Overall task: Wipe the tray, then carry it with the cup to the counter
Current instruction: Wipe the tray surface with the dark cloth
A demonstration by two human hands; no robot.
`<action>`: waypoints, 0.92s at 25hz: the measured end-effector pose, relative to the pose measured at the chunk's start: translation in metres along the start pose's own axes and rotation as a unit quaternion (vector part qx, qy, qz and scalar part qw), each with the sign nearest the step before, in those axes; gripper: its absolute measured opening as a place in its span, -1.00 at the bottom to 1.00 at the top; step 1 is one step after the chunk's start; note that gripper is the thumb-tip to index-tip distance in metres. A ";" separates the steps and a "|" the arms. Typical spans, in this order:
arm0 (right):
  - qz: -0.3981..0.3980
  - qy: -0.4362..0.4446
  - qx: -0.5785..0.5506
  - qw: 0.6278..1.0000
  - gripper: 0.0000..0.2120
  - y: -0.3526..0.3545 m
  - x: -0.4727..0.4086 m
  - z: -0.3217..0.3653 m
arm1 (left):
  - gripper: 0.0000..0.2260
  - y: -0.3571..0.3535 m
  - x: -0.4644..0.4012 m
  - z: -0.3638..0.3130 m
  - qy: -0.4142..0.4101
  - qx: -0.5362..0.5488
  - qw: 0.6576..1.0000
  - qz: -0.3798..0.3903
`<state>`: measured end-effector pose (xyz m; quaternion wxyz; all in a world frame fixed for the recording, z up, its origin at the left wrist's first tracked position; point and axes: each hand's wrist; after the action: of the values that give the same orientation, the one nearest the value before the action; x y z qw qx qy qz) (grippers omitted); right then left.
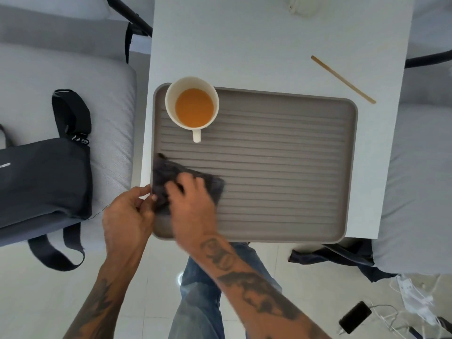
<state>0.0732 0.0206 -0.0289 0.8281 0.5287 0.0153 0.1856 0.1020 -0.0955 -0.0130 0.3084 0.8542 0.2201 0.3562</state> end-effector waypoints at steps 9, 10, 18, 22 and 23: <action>0.056 -0.039 0.030 0.997 -0.66 0.064 0.052 -0.134 | -0.80 0.001 -0.003 0.000 0.014 0.014 1.000 -0.006; 0.051 -0.070 0.038 0.995 -0.69 0.078 0.061 -0.158 | -0.80 0.001 -0.003 0.000 0.011 0.009 1.000 -0.007; 0.020 0.017 0.016 1.000 -0.76 0.034 0.039 -0.076 | -0.75 -0.001 -0.002 0.003 0.027 0.028 0.999 -0.009; 0.053 0.039 -0.029 0.997 -0.75 -0.005 0.006 0.003 | -0.77 -0.001 -0.004 0.006 -0.034 -0.043 0.998 -0.019; 0.058 0.037 -0.033 0.997 -0.77 -0.004 0.004 0.001 | -0.77 -0.001 -0.004 0.005 -0.050 -0.053 0.997 -0.025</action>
<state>0.0783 0.0196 -0.0311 0.8318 0.4939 0.0087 0.2534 0.1034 -0.0993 -0.0181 0.3723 0.8477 0.2063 0.3168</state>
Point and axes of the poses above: each hand's wrist, its own x-axis away from the middle knuckle, its own y-axis out of the back of the hand, z = x × y, and after that the axes turned 6 degrees about x, right-handed
